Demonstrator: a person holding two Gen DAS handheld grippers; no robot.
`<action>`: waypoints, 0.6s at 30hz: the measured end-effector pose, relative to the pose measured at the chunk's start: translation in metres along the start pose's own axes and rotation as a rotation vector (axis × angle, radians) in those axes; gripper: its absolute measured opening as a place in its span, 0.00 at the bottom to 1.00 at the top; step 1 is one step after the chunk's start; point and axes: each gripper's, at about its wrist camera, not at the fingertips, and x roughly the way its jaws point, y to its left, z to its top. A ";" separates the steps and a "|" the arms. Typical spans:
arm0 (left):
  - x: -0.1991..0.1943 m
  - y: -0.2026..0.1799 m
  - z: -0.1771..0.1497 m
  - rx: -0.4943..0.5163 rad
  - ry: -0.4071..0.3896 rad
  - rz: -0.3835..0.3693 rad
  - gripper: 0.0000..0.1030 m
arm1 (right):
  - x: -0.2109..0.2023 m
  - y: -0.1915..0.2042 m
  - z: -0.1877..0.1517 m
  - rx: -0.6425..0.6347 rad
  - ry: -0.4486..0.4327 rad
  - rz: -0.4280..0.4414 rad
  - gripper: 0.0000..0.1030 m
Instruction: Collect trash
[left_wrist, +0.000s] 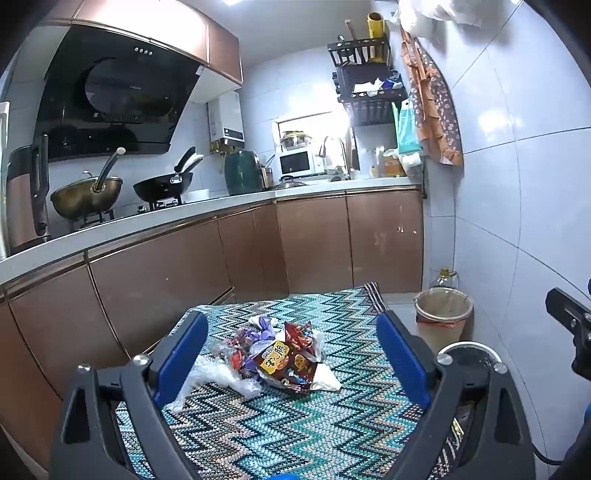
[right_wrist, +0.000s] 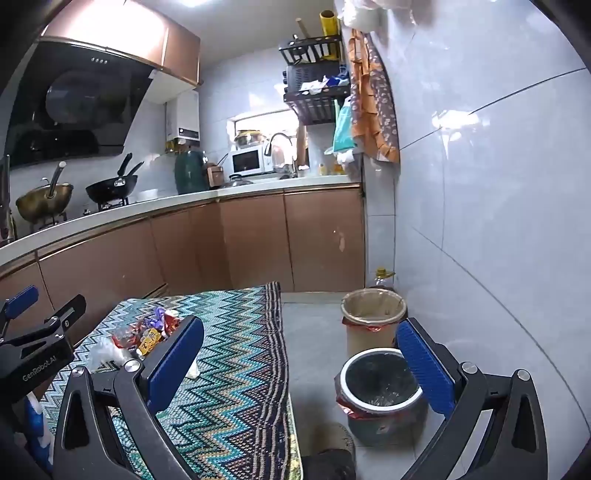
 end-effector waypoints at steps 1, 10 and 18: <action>0.000 0.000 0.000 -0.003 -0.005 0.002 0.90 | 0.000 -0.001 0.000 -0.002 0.000 0.001 1.00; -0.017 -0.009 0.009 -0.002 -0.055 0.016 0.90 | -0.019 -0.009 0.009 -0.018 -0.073 -0.036 1.00; -0.020 0.000 0.010 -0.020 -0.065 0.017 0.90 | -0.027 -0.004 0.010 -0.045 -0.083 -0.038 1.00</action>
